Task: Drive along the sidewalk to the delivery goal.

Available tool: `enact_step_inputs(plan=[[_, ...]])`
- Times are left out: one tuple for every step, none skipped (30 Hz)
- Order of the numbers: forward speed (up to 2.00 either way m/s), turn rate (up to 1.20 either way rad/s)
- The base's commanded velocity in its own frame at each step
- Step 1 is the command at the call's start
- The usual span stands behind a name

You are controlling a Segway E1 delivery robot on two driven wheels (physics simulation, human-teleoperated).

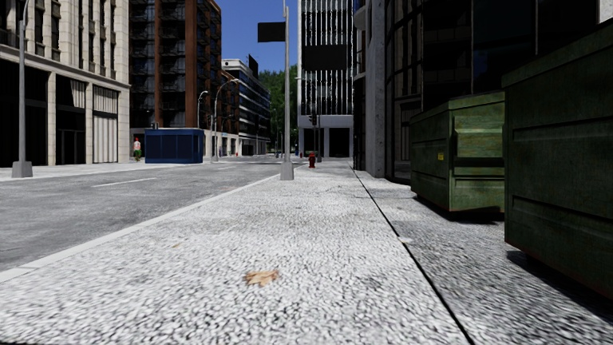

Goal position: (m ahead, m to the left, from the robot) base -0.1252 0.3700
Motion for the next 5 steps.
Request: enact_step_inputs(plan=[[0.00,0.00],[0.00,0.00],[0.00,0.00],[0.00,0.00],[0.00,0.00]])
